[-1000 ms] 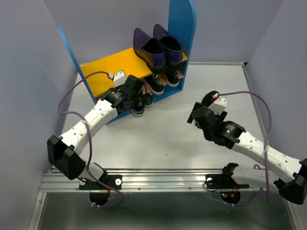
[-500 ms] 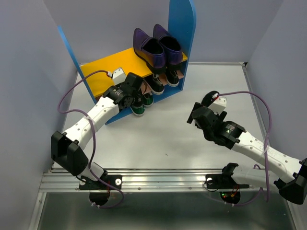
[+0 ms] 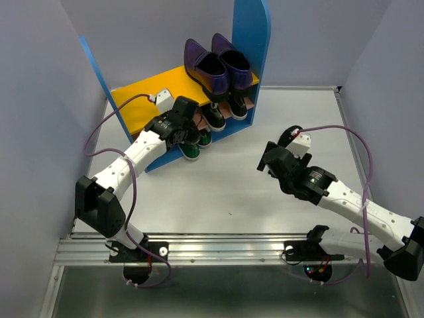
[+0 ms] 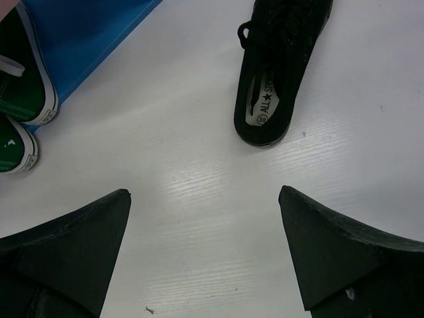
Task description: Place and organize the shoes onto the shoe shelf
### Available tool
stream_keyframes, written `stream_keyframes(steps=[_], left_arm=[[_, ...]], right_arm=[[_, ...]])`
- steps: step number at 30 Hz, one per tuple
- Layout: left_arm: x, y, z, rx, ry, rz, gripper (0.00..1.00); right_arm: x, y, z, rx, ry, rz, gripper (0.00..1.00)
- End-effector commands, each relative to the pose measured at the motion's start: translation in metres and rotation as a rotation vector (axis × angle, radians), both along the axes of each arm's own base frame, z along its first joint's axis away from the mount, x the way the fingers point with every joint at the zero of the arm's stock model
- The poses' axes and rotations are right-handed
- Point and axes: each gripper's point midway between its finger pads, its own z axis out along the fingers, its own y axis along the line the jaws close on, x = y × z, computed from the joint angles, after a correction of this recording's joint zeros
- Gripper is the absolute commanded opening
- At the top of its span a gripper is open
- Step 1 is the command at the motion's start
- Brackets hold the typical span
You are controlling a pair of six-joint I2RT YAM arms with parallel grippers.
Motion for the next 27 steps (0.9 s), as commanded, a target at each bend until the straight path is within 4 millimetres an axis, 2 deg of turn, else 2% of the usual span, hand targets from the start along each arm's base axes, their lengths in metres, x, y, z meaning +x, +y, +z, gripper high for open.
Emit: stream_keyframes(steps=[1,5,8,9,11,12,13,15,20,23,24,27], left_arm=[[0.007,-0.008,0.014,0.007,-0.025,-0.07,0.48],[0.002,-0.012,0.018,0.013,-0.025,-0.136,0.5],[-0.009,-0.014,0.02,0.023,-0.032,-0.197,0.5],[-0.014,-0.012,0.029,0.018,-0.057,-0.203,0.5],[-0.024,-0.007,0.028,0.033,-0.06,-0.218,0.53],[-0.032,-0.001,0.035,0.034,-0.073,-0.216,0.58],[-0.037,0.003,0.032,0.046,-0.068,-0.216,0.61],[-0.05,0.013,0.039,0.065,-0.078,-0.226,0.65],[-0.074,0.027,0.042,0.099,-0.081,-0.258,0.66],[-0.09,0.03,0.037,0.113,-0.057,-0.285,0.66],[-0.098,0.028,0.032,0.12,-0.042,-0.304,0.66],[-0.111,0.022,0.024,0.119,-0.021,-0.356,0.66]], right_arm=[[0.014,0.013,0.021,0.036,-0.04,0.008,1.0],[0.017,0.017,0.023,0.034,-0.043,0.013,1.0],[0.018,0.019,0.024,0.038,-0.049,0.017,1.0],[0.018,0.019,0.026,0.037,-0.051,0.018,1.0],[0.019,0.019,0.025,0.027,-0.048,0.019,1.0],[0.019,0.019,0.025,0.022,-0.049,0.02,1.0],[0.02,0.019,0.026,0.018,-0.051,0.02,1.0],[0.021,0.019,0.025,0.007,-0.049,0.019,1.0],[0.023,0.017,0.018,-0.03,-0.035,0.015,1.0],[0.03,0.004,0.005,-0.083,-0.001,-0.016,1.0],[0.038,-0.011,-0.003,-0.089,0.036,-0.054,1.0],[0.041,-0.024,-0.019,-0.021,0.117,-0.064,1.0]])
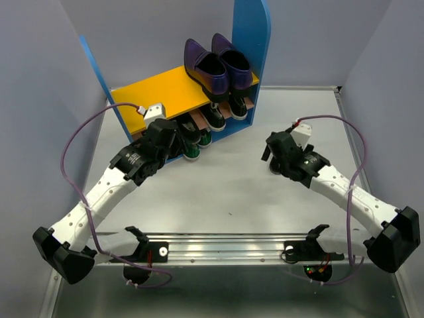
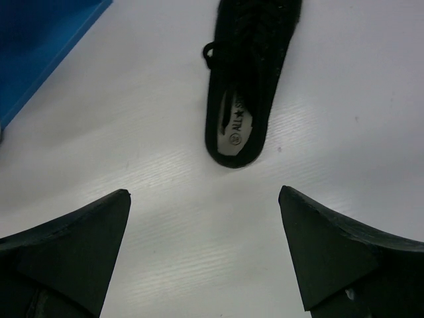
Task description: Place and organize the shoes onto the shoe shelf
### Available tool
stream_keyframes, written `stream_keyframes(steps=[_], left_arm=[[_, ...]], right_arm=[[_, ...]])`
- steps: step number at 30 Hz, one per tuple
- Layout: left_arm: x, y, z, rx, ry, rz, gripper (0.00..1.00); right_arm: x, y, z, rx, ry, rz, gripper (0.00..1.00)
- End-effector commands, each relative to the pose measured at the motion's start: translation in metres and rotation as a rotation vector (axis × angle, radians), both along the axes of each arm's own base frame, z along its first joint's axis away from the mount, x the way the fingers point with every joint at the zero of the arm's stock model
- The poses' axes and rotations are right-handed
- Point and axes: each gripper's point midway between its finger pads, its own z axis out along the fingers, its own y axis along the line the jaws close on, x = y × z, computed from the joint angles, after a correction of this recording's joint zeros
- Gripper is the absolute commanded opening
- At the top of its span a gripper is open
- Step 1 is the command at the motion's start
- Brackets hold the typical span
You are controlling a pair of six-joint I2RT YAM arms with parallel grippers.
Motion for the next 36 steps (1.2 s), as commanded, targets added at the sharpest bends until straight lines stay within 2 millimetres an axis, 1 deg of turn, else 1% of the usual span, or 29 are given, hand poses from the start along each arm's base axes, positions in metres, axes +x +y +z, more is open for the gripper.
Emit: stream_keyframes(steps=[1,3,4,5,6,7,9,11,12,14,15,16,17,18,20,21,22,23,26,27,29,31,32,33,35,36], left_arm=[[-0.028,-0.008,-0.025,0.075,0.069,-0.099,0.66],[-0.037,-0.013,-0.032,0.095,0.093,-0.123,0.66],[-0.041,-0.017,-0.036,0.104,0.103,-0.134,0.66],[-0.049,-0.027,-0.039,0.105,0.114,-0.168,0.66],[-0.053,-0.032,-0.041,0.108,0.121,-0.177,0.65],[-0.06,-0.043,-0.042,0.098,0.123,-0.205,0.65],[-0.066,-0.054,-0.043,0.09,0.125,-0.231,0.65],[-0.071,-0.062,-0.04,0.073,0.118,-0.248,0.65],[-0.073,-0.067,-0.037,0.058,0.106,-0.259,0.65],[-0.073,-0.07,-0.035,0.049,0.097,-0.264,0.64],[-0.072,-0.071,-0.034,0.047,0.091,-0.264,0.64],[-0.072,-0.071,-0.034,0.049,0.087,-0.261,0.64],[-0.071,-0.07,-0.033,0.05,0.085,-0.259,0.64],[-0.07,-0.071,-0.032,0.051,0.085,-0.258,0.63],[-0.069,-0.073,-0.03,0.048,0.078,-0.258,0.63],[-0.068,-0.076,-0.029,0.043,0.073,-0.264,0.61],[-0.067,-0.077,-0.029,0.046,0.073,-0.27,0.61],[-0.067,-0.078,-0.029,0.045,0.073,-0.272,0.61],[-0.066,-0.081,-0.032,0.049,0.077,-0.273,0.6],[-0.066,-0.081,-0.032,0.048,0.076,-0.273,0.6],[-0.065,-0.081,-0.033,0.05,0.075,-0.27,0.6],[-0.065,-0.082,-0.033,0.047,0.074,-0.271,0.6],[-0.064,-0.083,-0.032,0.046,0.072,-0.274,0.59],[-0.064,-0.084,-0.031,0.048,0.071,-0.282,0.59],[-0.063,-0.085,-0.025,0.046,0.06,-0.284,0.59],[-0.063,-0.083,-0.025,0.059,0.064,-0.281,0.59]], right_arm=[[0.014,-0.03,-0.002,0.073,0.029,-0.072,1.0],[0.013,-0.032,-0.007,0.098,0.057,-0.063,1.0],[0.012,-0.041,-0.014,0.102,0.077,-0.086,1.0],[0.011,-0.04,-0.021,0.124,0.104,-0.08,1.0],[0.009,-0.044,-0.027,0.13,0.125,-0.093,1.0],[0.007,-0.055,-0.04,0.133,0.157,-0.127,1.0],[0.003,-0.057,-0.053,0.156,0.2,-0.132,1.0],[0.005,-0.059,-0.063,0.158,0.219,-0.133,1.0],[0.009,-0.061,-0.064,0.165,0.211,-0.133,1.0],[0.015,-0.063,-0.066,0.167,0.212,-0.129,0.99],[0.019,-0.068,-0.072,0.166,0.222,-0.147,0.99],[0.025,-0.07,-0.07,0.171,0.21,-0.153,0.99],[0.026,-0.072,-0.073,0.17,0.216,-0.159,0.98],[0.033,-0.075,-0.073,0.164,0.204,-0.167,0.98],[0.041,-0.079,-0.072,0.165,0.19,-0.176,0.97],[0.046,-0.078,-0.07,0.168,0.173,-0.169,0.96],[0.05,-0.087,-0.074,0.167,0.179,-0.2,0.95],[0.052,-0.091,-0.077,0.17,0.184,-0.211,0.95],[0.058,-0.098,-0.088,0.17,0.203,-0.228,0.9],[0.06,-0.097,-0.09,0.172,0.206,-0.224,0.89],[0.058,-0.096,-0.103,0.169,0.233,-0.219,0.85],[0.06,-0.092,-0.115,0.174,0.254,-0.207,0.78],[0.061,-0.091,-0.117,0.177,0.259,-0.205,0.76],[0.064,-0.088,-0.117,0.186,0.252,-0.187,0.69],[0.068,-0.082,-0.118,0.207,0.239,-0.153,0.62],[0.068,-0.073,-0.119,0.232,0.243,-0.099,0.58]])
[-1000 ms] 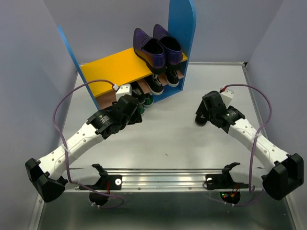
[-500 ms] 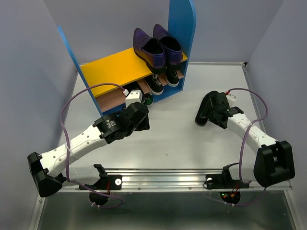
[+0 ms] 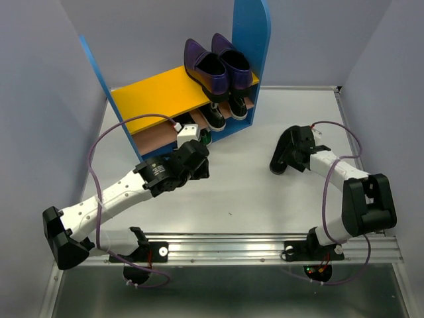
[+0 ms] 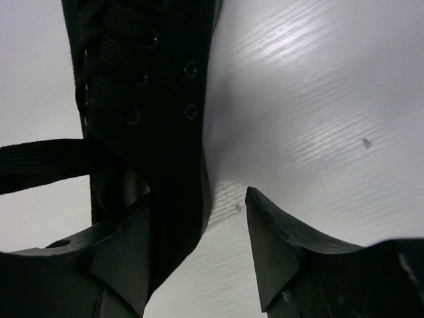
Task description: Place and organize the shoes onto the shoe shelf
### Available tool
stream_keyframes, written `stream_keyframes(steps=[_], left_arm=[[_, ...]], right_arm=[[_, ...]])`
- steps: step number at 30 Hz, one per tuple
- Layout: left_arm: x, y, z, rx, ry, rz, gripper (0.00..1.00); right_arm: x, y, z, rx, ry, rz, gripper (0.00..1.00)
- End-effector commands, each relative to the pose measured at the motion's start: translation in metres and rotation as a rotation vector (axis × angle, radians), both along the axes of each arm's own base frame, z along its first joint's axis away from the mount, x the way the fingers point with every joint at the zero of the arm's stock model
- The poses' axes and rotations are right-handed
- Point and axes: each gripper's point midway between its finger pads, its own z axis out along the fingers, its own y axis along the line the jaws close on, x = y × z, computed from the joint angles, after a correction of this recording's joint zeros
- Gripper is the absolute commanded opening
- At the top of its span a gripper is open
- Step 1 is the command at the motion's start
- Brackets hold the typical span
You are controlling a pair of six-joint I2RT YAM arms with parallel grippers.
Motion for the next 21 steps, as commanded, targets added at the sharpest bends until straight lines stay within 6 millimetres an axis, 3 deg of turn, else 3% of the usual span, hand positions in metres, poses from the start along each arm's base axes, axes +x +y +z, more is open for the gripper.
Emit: stream_keyframes(steps=[1,2,3,5,10,12,18,21], left_arm=[[0.008,-0.002,0.028,-0.022,-0.064,0.009,0.59],[0.008,-0.002,0.029,-0.021,-0.066,0.009,0.59],[0.007,-0.001,0.034,-0.027,-0.072,0.006,0.59],[0.008,-0.002,0.039,-0.041,-0.082,0.002,0.59],[0.011,-0.01,0.058,-0.063,-0.12,-0.035,0.59],[0.013,-0.011,0.06,-0.05,-0.121,-0.04,0.59],[0.018,-0.024,0.06,-0.05,-0.116,-0.068,0.59],[0.019,-0.03,0.057,-0.058,-0.103,-0.078,0.59]], right_arm=[[0.019,0.021,0.01,0.078,-0.096,0.101,0.45],[0.02,0.024,0.01,0.091,-0.098,0.11,0.36],[0.021,0.027,0.014,0.102,-0.103,0.13,0.18],[0.021,0.031,0.018,0.12,-0.111,0.138,0.01],[0.004,0.061,0.044,0.14,-0.151,0.22,0.01],[-0.012,0.085,0.058,0.133,-0.169,0.288,0.01],[-0.064,0.129,0.055,0.194,-0.118,0.365,0.01],[-0.08,0.146,0.053,0.223,-0.109,0.412,0.01]])
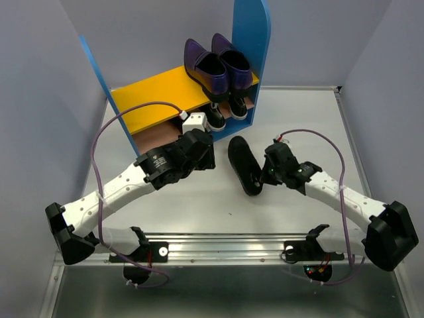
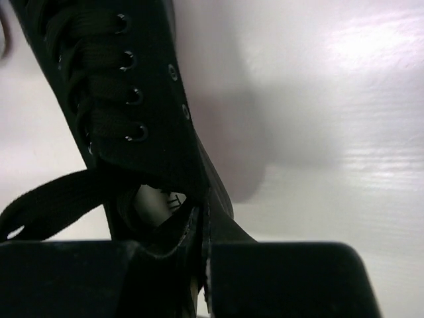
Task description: Place and organize the shoes onto the shoe shelf
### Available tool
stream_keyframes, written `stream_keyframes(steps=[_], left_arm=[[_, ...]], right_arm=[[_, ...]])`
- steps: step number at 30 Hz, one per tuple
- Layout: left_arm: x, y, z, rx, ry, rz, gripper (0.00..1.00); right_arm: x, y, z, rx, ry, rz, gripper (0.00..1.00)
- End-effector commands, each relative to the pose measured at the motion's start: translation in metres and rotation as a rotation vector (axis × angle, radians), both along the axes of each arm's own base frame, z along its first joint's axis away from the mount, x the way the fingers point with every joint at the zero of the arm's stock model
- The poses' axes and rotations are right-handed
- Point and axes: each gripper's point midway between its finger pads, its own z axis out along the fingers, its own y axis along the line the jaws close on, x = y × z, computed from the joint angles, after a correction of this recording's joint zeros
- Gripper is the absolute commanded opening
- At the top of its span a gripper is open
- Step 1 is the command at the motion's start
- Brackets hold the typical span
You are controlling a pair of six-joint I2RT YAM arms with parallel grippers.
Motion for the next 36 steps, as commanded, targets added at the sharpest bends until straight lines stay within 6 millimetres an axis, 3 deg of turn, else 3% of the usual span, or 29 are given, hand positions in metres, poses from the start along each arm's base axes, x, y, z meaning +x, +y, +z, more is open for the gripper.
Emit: stream_keyframes(steps=[1,5,9,10,13,15,16,17,23,27,29,36], left_arm=[[0.003,-0.013,0.01,-0.03,-0.014,-0.035,0.59],[-0.001,-0.027,0.001,-0.043,0.021,-0.092,0.59],[-0.01,-0.05,-0.017,-0.046,0.072,-0.188,0.59],[-0.014,-0.054,-0.022,-0.037,0.082,-0.203,0.59],[-0.024,-0.066,-0.041,-0.005,0.126,-0.242,0.63],[-0.032,-0.077,-0.048,-0.01,0.153,-0.292,0.65],[-0.038,-0.082,-0.056,-0.008,0.179,-0.331,0.66],[-0.041,-0.086,-0.059,-0.008,0.19,-0.35,0.66],[-0.058,-0.102,-0.093,0.034,0.299,-0.399,0.68],[-0.064,-0.116,-0.12,0.063,0.368,-0.38,0.8],[-0.059,-0.119,-0.122,0.085,0.357,-0.349,0.82],[-0.059,-0.142,-0.15,0.071,0.39,-0.369,0.78]], right_arm=[[-0.021,0.026,0.007,0.072,-0.007,0.034,0.01],[-0.035,0.04,0.001,0.072,0.011,0.079,0.01],[-0.039,0.028,-0.012,0.028,0.038,0.043,0.04],[-0.04,0.025,-0.012,0.014,0.041,0.034,0.15],[-0.039,0.009,-0.012,-0.043,0.037,-0.023,0.64],[-0.036,0.003,-0.004,-0.059,0.012,-0.047,0.79],[-0.034,-0.002,-0.001,-0.079,-0.005,-0.065,0.93],[-0.032,-0.005,0.002,-0.086,-0.018,-0.076,0.98],[-0.009,-0.052,0.031,-0.186,-0.107,-0.209,1.0],[0.011,-0.095,0.059,-0.195,-0.162,-0.341,1.0],[0.018,-0.112,0.07,-0.19,-0.182,-0.401,1.0],[0.034,-0.118,0.098,-0.209,-0.24,-0.418,1.0]])
